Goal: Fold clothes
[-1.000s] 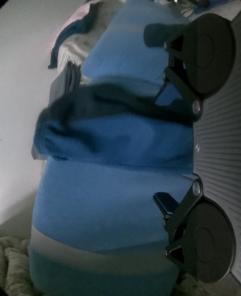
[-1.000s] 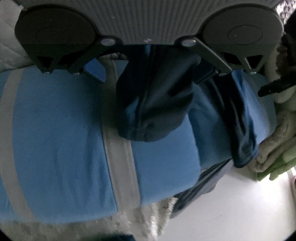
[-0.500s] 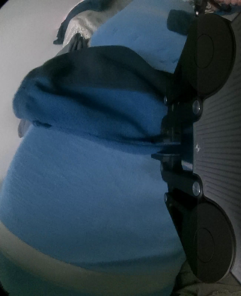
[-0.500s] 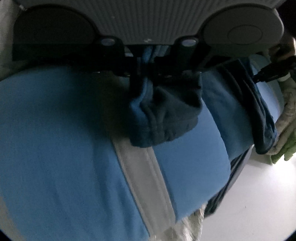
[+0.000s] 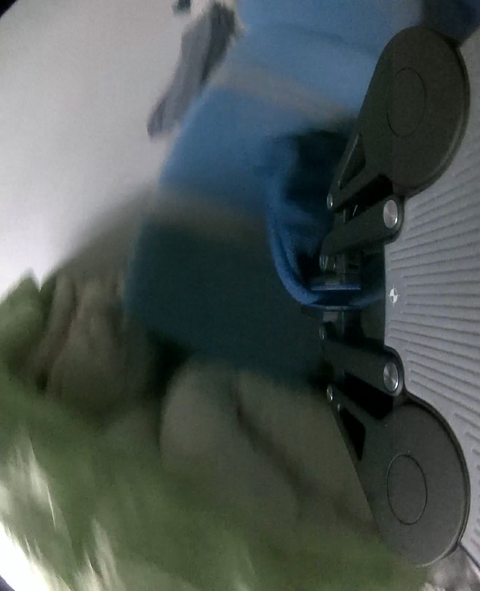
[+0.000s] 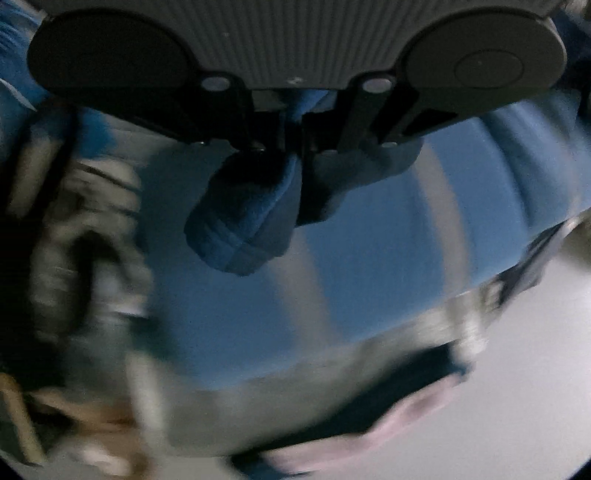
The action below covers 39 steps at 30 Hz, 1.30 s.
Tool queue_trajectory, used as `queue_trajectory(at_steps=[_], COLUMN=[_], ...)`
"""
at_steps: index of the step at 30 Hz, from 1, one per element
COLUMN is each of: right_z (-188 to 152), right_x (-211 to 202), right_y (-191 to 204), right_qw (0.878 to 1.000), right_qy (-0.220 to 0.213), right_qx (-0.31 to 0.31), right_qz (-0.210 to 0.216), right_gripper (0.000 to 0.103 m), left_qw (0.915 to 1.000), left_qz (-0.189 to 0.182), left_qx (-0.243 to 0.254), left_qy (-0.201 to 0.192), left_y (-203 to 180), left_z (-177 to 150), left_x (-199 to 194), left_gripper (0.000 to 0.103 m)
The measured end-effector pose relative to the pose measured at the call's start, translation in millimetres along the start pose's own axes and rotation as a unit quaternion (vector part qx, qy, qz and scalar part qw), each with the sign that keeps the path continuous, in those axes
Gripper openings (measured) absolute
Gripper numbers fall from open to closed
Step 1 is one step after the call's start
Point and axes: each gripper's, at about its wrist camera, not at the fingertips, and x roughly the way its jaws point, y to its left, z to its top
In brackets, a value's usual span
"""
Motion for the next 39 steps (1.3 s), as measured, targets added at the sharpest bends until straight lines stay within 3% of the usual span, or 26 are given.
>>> queue_trajectory(at_steps=[5, 10, 12, 13, 14, 16, 18, 19, 26, 33, 39], right_z=[-21, -41, -47, -49, -50, -49, -50, -51, -51, -75, -95], right_x=[-24, -34, -37, -38, -38, -40, -45, -52, -73, -67, -51], right_y=[-66, -87, -90, -92, -95, -101, -105, -106, -121, -171, -207], right_qw=[0.997, 0.994, 0.992, 0.992, 0.991, 0.989, 0.989, 0.99, 0.993, 0.992, 0.992], right_qy=[-0.002, 0.011, 0.023, 0.03, 0.039, 0.054, 0.057, 0.048, 0.045, 0.063, 0.063], right_qx=[0.037, 0.026, 0.023, 0.025, 0.028, 0.032, 0.033, 0.029, 0.013, 0.054, 0.073], right_qz=[-0.066, -0.107, -0.121, -0.123, -0.128, -0.132, -0.132, -0.132, -0.107, -0.094, -0.087], right_gripper=[0.007, 0.008, 0.009, 0.016, 0.024, 0.059, 0.086, 0.089, 0.092, 0.092, 0.088], left_qw=[0.9932, 0.9882, 0.9894, 0.99, 0.9907, 0.993, 0.9948, 0.9954, 0.9962, 0.9841, 0.973], left_qz=[0.075, 0.092, 0.091, 0.091, 0.089, 0.07, 0.045, 0.035, -0.066, -0.169, -0.218], left_qx=[-0.064, -0.089, -0.071, -0.061, -0.056, -0.055, -0.049, -0.045, 0.007, 0.041, 0.058], left_qy=[0.062, 0.084, 0.088, 0.089, 0.086, 0.077, 0.077, 0.077, 0.056, 0.038, 0.05], left_y=[58, 66, 65, 64, 64, 61, 58, 56, 10, -48, -83], left_z=[-48, -71, -70, -69, -67, -60, -52, -49, -35, -48, -59], left_x=[3, -3, -12, -16, -20, -31, -44, -52, -106, -153, -167], left_gripper=[0.008, 0.01, 0.021, 0.038, 0.047, 0.063, 0.07, 0.072, 0.076, 0.077, 0.077])
